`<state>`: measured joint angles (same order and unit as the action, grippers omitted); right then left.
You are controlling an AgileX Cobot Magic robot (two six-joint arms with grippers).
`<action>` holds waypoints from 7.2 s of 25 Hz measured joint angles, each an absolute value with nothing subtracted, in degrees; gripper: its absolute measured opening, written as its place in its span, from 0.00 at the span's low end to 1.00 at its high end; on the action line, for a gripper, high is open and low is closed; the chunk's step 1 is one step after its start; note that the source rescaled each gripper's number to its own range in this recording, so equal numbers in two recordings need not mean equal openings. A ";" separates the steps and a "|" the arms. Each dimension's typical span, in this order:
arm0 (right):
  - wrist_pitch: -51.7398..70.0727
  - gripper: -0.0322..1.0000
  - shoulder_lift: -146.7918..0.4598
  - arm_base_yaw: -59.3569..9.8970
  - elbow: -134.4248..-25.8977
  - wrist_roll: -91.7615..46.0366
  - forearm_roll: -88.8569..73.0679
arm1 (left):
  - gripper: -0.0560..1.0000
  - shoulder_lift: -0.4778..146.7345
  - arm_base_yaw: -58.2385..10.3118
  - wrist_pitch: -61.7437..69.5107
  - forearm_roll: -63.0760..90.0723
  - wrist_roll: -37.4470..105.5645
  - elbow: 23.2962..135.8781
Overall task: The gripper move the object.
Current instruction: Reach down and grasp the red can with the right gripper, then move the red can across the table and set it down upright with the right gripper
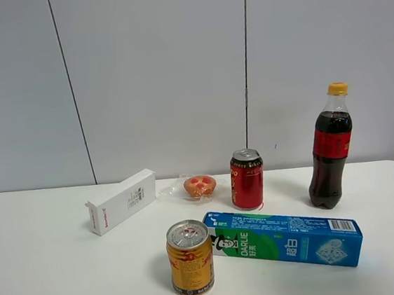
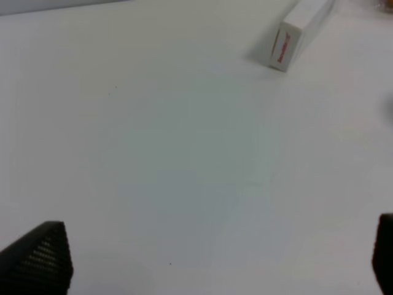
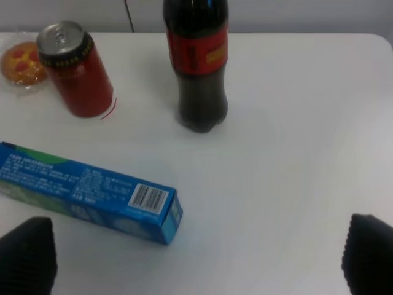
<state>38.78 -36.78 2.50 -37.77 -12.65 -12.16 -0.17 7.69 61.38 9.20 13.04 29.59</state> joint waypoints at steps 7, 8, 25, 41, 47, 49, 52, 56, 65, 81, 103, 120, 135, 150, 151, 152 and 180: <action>20.92 1.00 -53.10 -10.77 -37.77 -12.83 -8.79 | 1.00 -0.17 7.69 61.38 9.20 13.04 29.59; 18.36 1.00 -55.55 -12.87 -37.77 -12.40 -8.53 | 1.00 -0.17 7.69 61.38 9.20 13.04 29.59; -5.94 0.88 -80.68 -23.34 -37.47 -9.62 -5.47 | 1.00 -0.17 7.69 61.38 9.20 13.04 29.59; -18.75 0.88 -90.75 -22.96 -35.65 -13.13 -4.69 | 1.00 -0.19 7.69 61.38 9.20 13.04 29.59; -25.67 0.88 -90.92 -22.81 -35.65 -18.94 -8.55 | 1.00 -0.24 7.69 61.38 9.20 13.04 29.59; -27.95 0.88 -91.61 -22.81 -35.65 -20.39 -9.87 | 1.00 -0.24 7.69 61.38 9.15 13.04 29.59; -29.90 0.88 -94.31 -22.81 -35.65 -21.37 -10.02 | 1.00 -0.24 7.69 61.38 9.21 13.04 29.59; -35.61 0.88 -99.55 -22.81 -35.70 -21.75 -9.97 | 1.00 -0.24 7.69 61.38 9.21 13.04 29.59; -49.37 0.88 -106.28 -22.81 -35.70 -22.30 -11.03 | 1.00 -0.24 7.69 61.38 9.21 13.04 29.59; -59.34 0.88 -111.56 -22.81 -35.76 -17.39 -11.47 | 1.00 -0.24 7.69 61.38 9.21 13.04 29.59; -55.11 0.88 -119.58 -22.81 -46.75 -16.90 -8.46 | 1.00 -0.24 7.69 61.38 9.21 13.04 29.59; -50.88 0.86 -126.86 -22.81 -57.53 -16.19 -8.19 | 1.00 -0.24 7.69 61.38 9.21 13.04 29.59; -48.15 0.86 -131.88 -22.81 -63.47 -15.64 -6.70 | 1.00 -0.24 7.69 61.38 9.24 13.04 29.59; -47.70 0.03 -132.39 -22.70 -63.47 -15.58 -6.47 | 1.00 -0.24 7.69 61.38 9.19 13.04 29.59; -47.70 0.03 -132.39 -22.70 -63.47 -15.58 -6.47 | 1.00 -0.24 7.69 61.38 9.19 13.04 29.59; -47.70 0.03 -132.39 -22.70 -63.47 -15.58 -6.47 | 1.00 -0.24 7.69 61.38 9.19 13.04 29.59; -41.11 0.03 -124.13 -22.70 -63.36 -15.63 -5.42 | 1.00 -0.24 7.69 61.38 9.19 13.04 29.59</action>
